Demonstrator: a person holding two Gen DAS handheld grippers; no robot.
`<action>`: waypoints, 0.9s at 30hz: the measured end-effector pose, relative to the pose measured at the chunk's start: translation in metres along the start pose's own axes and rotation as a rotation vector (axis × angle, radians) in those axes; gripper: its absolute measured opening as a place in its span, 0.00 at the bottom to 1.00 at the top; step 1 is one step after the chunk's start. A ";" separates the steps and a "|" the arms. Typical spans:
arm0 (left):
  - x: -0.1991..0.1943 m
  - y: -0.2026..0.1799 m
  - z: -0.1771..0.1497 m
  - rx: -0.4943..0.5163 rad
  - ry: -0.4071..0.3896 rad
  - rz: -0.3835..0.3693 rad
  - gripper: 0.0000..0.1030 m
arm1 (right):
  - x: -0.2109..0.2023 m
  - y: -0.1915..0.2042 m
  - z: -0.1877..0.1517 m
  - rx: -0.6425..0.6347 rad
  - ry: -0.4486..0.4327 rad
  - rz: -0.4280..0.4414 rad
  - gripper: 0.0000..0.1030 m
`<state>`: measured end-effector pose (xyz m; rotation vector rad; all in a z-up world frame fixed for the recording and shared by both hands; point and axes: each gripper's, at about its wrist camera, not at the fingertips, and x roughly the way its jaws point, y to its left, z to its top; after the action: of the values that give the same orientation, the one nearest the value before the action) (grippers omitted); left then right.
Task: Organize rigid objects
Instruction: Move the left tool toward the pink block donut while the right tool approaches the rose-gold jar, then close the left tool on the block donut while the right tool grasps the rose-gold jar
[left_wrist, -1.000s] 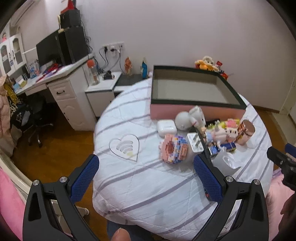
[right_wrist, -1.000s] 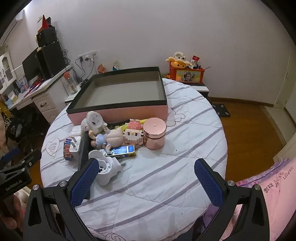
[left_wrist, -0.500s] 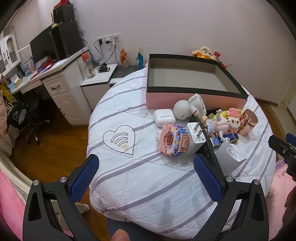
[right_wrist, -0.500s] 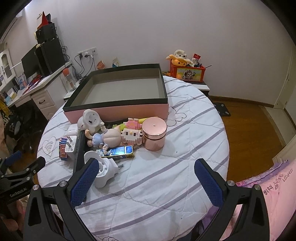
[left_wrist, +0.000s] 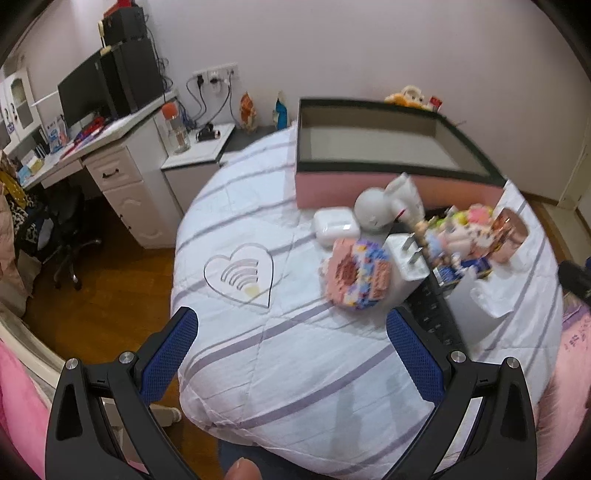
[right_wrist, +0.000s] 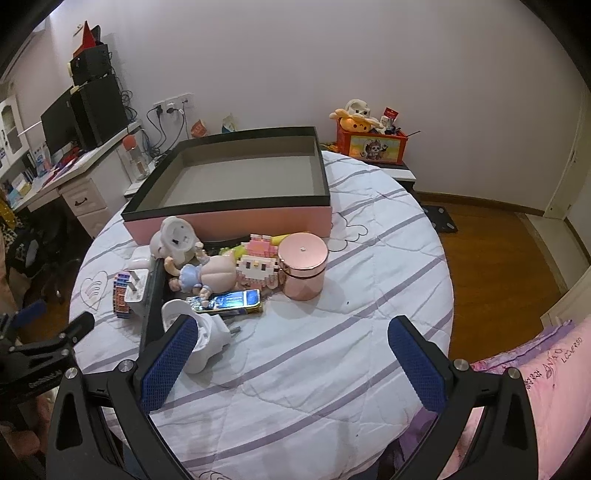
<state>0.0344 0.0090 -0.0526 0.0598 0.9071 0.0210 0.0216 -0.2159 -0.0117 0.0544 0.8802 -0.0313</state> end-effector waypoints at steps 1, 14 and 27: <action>0.004 0.000 -0.001 -0.002 0.010 -0.004 1.00 | 0.002 -0.001 0.000 0.001 0.002 -0.003 1.00; 0.045 -0.011 0.011 0.024 0.039 -0.061 1.00 | 0.030 -0.002 0.007 -0.005 0.046 -0.035 1.00; 0.080 -0.007 0.031 -0.005 0.024 -0.082 1.00 | 0.067 0.000 0.018 -0.018 0.073 -0.046 1.00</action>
<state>0.1079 0.0040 -0.0970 0.0175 0.9330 -0.0522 0.0780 -0.2176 -0.0521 0.0183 0.9549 -0.0646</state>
